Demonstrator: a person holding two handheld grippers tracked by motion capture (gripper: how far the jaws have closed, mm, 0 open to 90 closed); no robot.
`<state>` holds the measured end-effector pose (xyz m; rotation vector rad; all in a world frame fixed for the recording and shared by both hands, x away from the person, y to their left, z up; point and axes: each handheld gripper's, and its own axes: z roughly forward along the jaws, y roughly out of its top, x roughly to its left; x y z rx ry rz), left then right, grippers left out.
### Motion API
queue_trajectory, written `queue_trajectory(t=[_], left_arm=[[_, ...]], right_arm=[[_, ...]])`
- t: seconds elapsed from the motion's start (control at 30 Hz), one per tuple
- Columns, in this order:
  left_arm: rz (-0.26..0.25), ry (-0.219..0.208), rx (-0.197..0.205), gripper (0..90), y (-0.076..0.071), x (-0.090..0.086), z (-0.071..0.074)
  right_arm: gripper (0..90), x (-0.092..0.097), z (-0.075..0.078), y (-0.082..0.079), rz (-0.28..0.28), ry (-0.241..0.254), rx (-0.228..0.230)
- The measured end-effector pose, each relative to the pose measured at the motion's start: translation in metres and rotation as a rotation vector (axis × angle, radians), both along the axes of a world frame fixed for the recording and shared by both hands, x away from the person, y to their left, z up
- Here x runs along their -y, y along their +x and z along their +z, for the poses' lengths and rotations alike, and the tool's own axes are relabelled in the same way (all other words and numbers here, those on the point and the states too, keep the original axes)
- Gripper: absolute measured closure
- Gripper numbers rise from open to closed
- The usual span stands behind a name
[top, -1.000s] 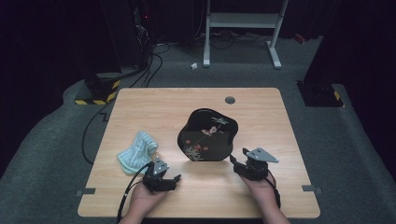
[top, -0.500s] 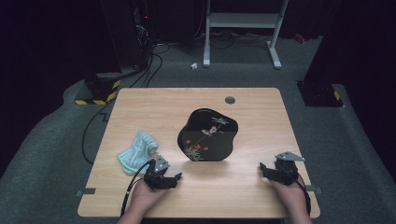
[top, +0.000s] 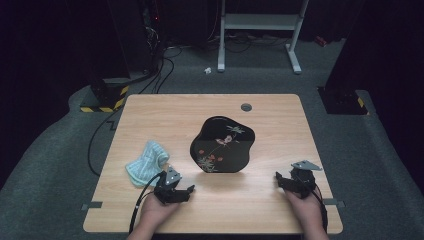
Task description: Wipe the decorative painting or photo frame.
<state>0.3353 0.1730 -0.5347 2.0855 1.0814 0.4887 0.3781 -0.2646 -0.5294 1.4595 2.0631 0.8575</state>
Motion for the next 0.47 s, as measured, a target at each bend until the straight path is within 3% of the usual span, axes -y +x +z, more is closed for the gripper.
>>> queue_trajectory(t=[0.47], left_arm=[[-0.004,0.002,-0.001,24.6,0.0002,-0.0002,0.0001]], right_arm=[[23.9,-0.0003,0.0,0.0002,-0.001,-0.002,0.003]])
